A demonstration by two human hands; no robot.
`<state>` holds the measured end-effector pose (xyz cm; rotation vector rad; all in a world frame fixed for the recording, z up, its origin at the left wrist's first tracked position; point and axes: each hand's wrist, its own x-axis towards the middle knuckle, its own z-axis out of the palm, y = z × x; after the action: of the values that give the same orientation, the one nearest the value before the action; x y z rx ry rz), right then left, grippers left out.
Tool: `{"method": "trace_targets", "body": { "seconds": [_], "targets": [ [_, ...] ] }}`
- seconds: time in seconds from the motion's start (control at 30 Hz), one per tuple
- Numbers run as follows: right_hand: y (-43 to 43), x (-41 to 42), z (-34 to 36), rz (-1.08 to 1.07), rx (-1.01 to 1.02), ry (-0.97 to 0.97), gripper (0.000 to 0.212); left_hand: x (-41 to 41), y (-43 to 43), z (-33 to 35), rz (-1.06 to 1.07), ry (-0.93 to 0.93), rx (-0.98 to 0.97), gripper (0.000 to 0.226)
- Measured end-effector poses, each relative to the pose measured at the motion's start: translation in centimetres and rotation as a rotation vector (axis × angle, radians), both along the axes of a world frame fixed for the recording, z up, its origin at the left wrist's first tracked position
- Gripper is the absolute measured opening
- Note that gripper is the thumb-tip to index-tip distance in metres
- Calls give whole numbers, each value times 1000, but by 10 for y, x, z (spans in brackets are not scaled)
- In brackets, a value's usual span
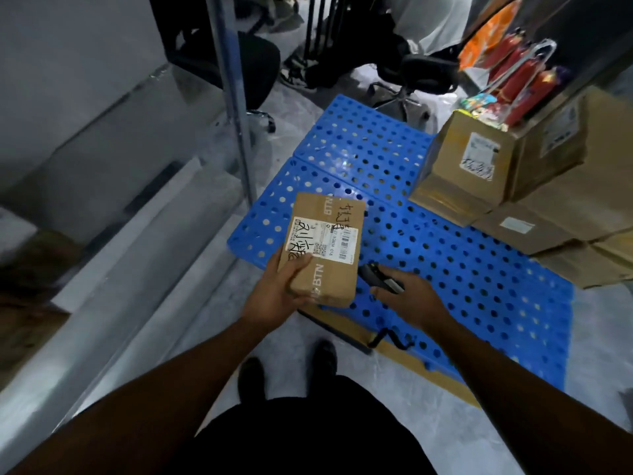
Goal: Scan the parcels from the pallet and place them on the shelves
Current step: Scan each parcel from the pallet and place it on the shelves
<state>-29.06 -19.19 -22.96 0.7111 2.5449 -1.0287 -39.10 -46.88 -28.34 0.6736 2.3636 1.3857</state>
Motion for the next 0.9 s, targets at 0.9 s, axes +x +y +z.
{"method": "trace_targets", "body": {
  "seconds": [0.9],
  "targets": [
    [-205,-263,3,642,-139,322,68,-65,-152,53,1127,312,-401,91]
  ]
}}
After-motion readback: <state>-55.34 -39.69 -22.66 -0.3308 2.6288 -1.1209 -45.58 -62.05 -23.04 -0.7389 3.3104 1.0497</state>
